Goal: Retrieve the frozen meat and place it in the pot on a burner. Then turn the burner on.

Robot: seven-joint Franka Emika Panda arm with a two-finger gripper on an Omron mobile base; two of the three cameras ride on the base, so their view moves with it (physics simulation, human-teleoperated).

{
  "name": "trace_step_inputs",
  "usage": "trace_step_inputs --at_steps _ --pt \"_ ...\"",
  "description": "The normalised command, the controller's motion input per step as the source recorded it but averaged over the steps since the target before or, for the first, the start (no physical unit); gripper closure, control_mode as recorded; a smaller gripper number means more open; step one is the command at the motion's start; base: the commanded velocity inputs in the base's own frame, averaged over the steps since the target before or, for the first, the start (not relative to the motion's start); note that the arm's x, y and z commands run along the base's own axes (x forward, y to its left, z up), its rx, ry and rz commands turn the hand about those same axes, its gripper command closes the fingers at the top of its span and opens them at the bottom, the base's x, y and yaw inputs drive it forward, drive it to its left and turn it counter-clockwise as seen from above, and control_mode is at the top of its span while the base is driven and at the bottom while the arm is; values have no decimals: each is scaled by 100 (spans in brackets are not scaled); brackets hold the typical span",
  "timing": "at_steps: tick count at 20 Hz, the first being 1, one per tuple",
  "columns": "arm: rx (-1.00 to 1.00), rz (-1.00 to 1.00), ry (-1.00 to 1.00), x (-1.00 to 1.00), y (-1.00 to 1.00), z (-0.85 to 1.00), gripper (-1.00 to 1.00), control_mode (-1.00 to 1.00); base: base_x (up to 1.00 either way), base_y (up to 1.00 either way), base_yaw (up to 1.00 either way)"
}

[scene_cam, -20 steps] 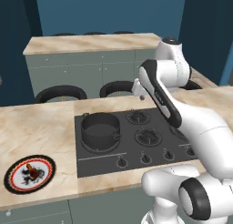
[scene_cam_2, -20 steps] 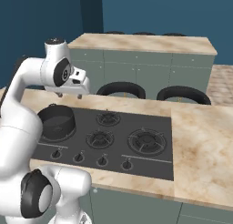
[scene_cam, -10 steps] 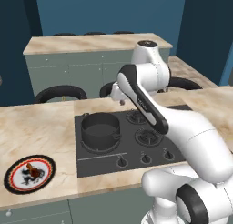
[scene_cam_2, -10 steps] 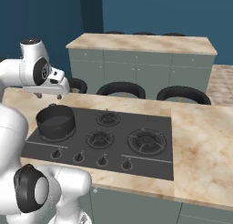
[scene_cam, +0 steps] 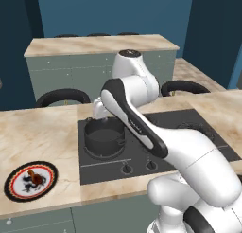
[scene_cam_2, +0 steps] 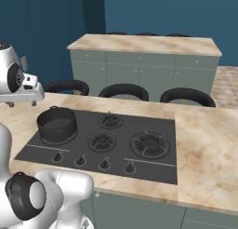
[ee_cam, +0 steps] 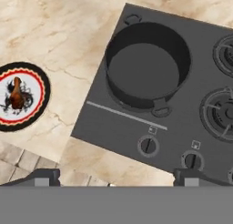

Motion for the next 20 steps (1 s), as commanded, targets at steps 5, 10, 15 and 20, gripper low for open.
trace_step_inputs --at_steps 5,10,15,20 --pt "0 11 -1 -51 57 -12 -100 -100 0 0 0" --pt "0 8 0 -53 35 -8 -100 -100 0 0 0" --pt "-1 2 7 -9 36 -1 -100 -100 0 0 0" --pt "-2 0 2 11 36 -1 -100 -100 0 0 0"
